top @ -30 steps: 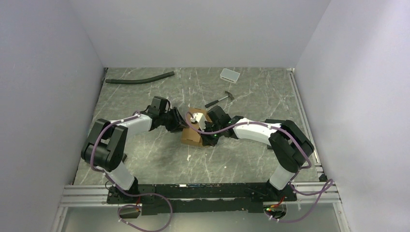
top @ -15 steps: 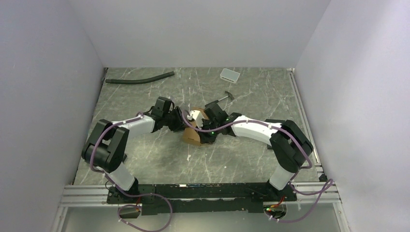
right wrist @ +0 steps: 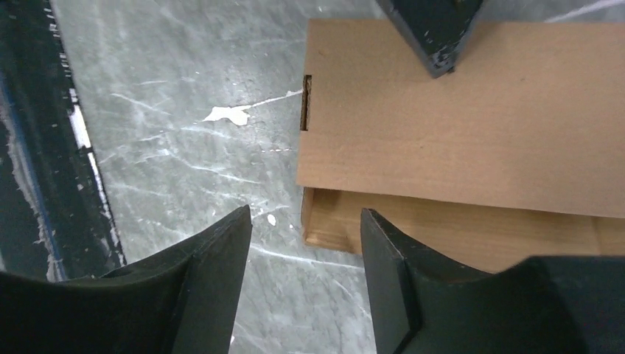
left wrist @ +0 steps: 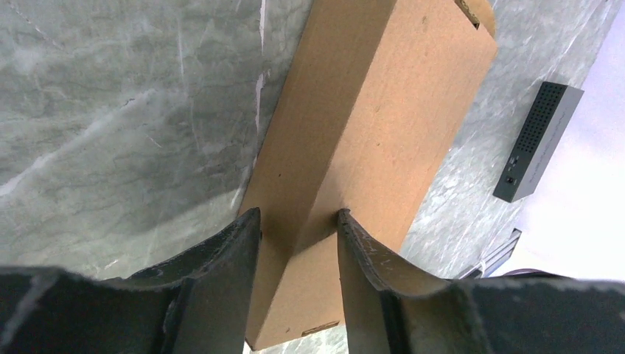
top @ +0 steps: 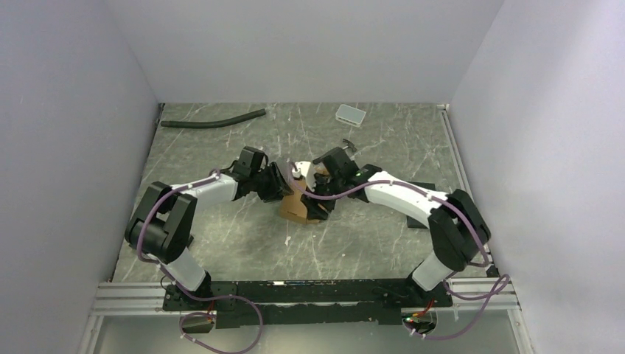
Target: Fold the paper box
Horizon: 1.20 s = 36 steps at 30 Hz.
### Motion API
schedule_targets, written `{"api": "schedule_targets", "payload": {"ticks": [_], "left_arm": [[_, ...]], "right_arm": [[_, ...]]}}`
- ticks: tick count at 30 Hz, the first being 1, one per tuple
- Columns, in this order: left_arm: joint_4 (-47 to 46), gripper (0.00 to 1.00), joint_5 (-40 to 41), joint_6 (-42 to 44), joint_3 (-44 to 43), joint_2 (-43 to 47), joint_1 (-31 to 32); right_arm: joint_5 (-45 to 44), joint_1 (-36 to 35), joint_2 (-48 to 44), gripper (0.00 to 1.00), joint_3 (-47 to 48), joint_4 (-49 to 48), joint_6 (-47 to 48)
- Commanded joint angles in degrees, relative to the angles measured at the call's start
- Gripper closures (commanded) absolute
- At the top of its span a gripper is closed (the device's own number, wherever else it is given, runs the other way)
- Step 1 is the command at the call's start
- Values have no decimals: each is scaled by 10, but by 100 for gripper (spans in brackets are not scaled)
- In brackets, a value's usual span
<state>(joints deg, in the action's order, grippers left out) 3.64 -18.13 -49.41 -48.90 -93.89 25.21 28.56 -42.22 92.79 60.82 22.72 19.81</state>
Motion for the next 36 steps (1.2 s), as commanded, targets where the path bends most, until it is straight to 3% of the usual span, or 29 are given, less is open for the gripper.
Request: {"api": "schedule_targets", "payload": {"ticks": [1,4,6,10,14,19,28,36], "left_arm": [[71,52,0,56,-30,5,-2],[84,49,2,88,-49,22,-11],[93,46,10,114,-63,37,-17],[93,35,-10,167,-82,60,-33],[52,33,-91,193,-76,66,-55],[58,27,-148,235,-101,50,-49],[129,25,-53,327,-133,34,-8],[147,25,-54,337,-191,-61,-7]], "right_arm": [[80,33,-60,38,25,30,60],[100,77,-79,28,26,38,84],[102,120,-88,4,22,23,84],[131,217,-56,0,22,-11,61],[165,283,17,9,66,-6,30],[185,292,112,19,127,-11,11],[213,289,251,33,245,19,-8],[207,273,278,47,262,38,12]]}}
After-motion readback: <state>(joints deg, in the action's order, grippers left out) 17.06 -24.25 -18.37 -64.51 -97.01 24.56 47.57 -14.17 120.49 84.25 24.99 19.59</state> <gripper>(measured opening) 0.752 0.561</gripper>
